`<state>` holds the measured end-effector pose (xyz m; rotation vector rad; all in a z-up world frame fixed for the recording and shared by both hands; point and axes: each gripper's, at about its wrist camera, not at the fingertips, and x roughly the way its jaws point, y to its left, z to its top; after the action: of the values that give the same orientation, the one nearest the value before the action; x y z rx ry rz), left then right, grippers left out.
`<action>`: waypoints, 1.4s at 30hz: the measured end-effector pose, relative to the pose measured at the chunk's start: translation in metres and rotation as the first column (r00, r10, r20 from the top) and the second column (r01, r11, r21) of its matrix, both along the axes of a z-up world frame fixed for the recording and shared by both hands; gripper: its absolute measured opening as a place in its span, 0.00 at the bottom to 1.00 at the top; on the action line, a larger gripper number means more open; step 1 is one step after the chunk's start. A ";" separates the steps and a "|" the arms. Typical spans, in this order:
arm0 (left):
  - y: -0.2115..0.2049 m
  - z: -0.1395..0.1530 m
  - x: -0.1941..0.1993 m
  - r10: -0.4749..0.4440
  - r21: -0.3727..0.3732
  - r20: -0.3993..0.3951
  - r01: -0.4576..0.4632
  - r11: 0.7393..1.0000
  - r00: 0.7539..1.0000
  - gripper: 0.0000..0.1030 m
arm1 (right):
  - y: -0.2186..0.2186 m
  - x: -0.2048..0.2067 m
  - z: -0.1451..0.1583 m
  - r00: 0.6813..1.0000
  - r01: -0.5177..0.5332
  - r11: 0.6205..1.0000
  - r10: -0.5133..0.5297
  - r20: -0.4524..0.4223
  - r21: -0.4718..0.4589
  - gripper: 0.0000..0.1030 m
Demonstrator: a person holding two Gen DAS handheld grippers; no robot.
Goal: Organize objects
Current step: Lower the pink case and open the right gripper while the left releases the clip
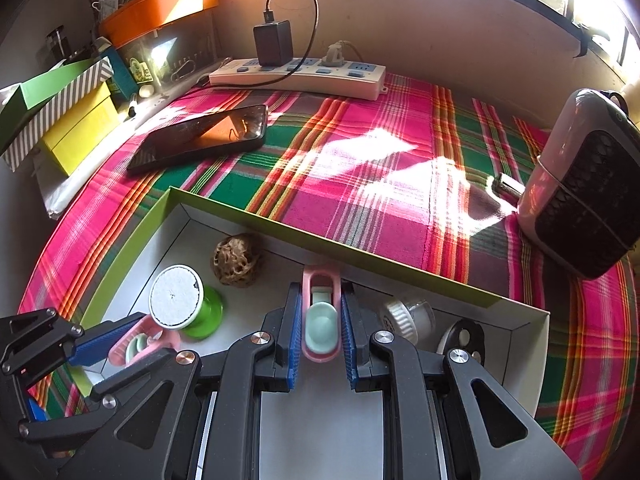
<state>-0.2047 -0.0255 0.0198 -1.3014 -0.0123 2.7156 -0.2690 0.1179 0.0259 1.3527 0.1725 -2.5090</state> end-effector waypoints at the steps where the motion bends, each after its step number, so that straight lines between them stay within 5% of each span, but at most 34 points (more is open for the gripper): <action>1: 0.000 0.000 0.000 -0.001 0.001 0.001 0.001 1.000 1.000 0.21 | 0.000 0.000 -0.001 1.000 0.002 1.000 -0.002 0.003 0.001 0.18; 19: 0.001 -0.002 0.000 0.001 -0.005 0.008 -0.001 1.000 1.000 0.21 | -0.003 0.001 -0.001 1.000 0.013 1.000 -0.013 0.002 0.015 0.19; 33: 0.002 0.000 0.003 -0.001 -0.001 0.007 0.001 1.000 1.000 0.28 | 0.002 0.009 0.005 0.999 0.031 0.999 -0.031 -0.007 -0.010 0.39; 42: 0.003 0.005 0.011 0.010 -0.005 -0.003 -0.010 1.000 1.000 0.32 | 0.006 0.024 0.015 0.998 0.050 0.998 -0.051 -0.037 -0.022 0.40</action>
<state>-0.1936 -0.0229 0.0246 -1.3027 -0.0118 2.7271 -0.2454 0.1237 0.0414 1.3179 0.1209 -2.5719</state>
